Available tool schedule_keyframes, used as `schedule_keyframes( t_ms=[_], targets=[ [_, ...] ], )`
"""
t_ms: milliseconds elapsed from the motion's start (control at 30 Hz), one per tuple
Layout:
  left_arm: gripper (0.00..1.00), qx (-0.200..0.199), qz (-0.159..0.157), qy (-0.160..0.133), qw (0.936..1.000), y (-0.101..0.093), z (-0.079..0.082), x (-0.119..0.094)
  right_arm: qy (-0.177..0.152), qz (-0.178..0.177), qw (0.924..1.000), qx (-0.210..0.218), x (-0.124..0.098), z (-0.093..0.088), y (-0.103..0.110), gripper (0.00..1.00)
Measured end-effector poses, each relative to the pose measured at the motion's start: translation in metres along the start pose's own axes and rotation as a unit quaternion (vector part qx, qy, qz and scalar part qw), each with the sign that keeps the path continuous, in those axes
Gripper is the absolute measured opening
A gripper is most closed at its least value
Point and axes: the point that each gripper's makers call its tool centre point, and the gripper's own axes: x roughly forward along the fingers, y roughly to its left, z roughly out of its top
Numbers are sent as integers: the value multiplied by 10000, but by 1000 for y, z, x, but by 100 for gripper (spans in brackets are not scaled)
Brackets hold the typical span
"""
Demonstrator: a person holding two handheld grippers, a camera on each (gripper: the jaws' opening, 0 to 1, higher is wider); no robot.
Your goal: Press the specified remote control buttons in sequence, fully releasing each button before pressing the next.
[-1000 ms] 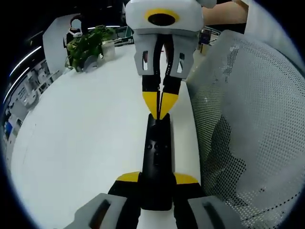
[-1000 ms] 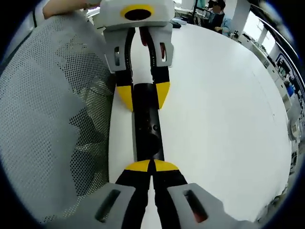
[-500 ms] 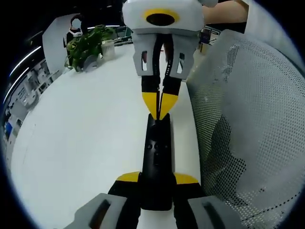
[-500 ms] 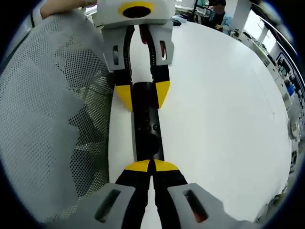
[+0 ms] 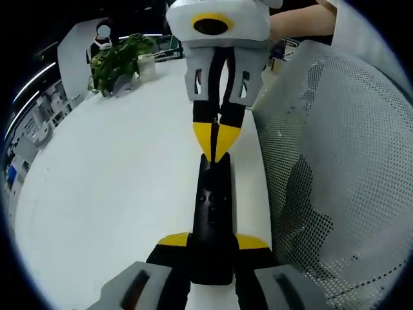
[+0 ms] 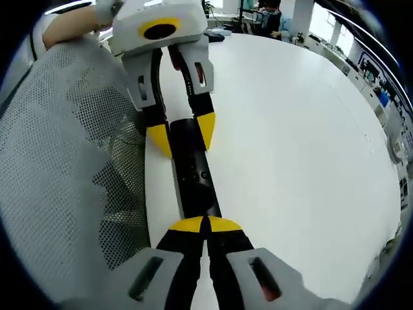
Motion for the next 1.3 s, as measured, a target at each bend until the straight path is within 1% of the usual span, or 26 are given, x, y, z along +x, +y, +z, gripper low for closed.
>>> schedule_keyframes(
  t_ms=[100,200,300,400,467,600,633,733,800,833,867,933,1000,1133,1200,1233,1267,1300],
  targets=[
    [24,1,-1,-2,10000,0,0,0,31,128,9998,-167,3,5,4,0],
    [24,-3,-1,-6,10000,0,0,0,179,71,9989,-423,4,3,2,0],
    [24,-4,-2,-6,10000,0,0,0,163,97,9989,-433,4,4,2,0],
    [24,-13,0,-14,10000,0,0,0,230,86,9972,-711,4,4,4,0],
    [24,-13,0,-14,10000,0,0,0,310,72,9945,-993,5,4,4,0],
    [24,-12,-2,-13,10000,0,0,0,443,140,9888,-1420,5,4,5,0],
    [24,-13,-3,-13,10000,0,0,0,475,143,9879,-1470,5,4,5,0],
    [24,-15,-3,-11,10000,0,0,1,597,141,9820,-1785,6,5,6,0],
    [24,-15,-5,-9,10000,1,0,1,643,157,9810,-1826,6,5,6,0],
    [24,-15,-4,-9,10000,1,0,1,679,177,9807,-1826,7,5,5,0],
    [24,-14,-5,-8,10000,1,0,1,728,206,9821,-1724,7,5,4,0],
    [24,-2,-5,5,10000,0,0,0,776,248,9885,-1274,7,4,4,0],
    [24,0,-5,9,10000,0,0,0,773,263,9879,-1321,7,5,2,0],
    [24,-5,-5,9,10000,0,0,0,741,300,9887,-1266,6,4,3,0],
    [24,-8,-5,8,10000,0,0,0,610,348,9923,-1025,6,4,3,0],
    [24,-8,-5,7,10000,0,0,0,458,397,9953,-750,6,4,3,0],
    [24,-9,-5,7,10000,0,0,0,329,419,9972,-518,6,5,2,0],
    [24,-11,-5,8,10000,0,0,0,166,460,9986,-198,5,4,1,0]
  ],
)
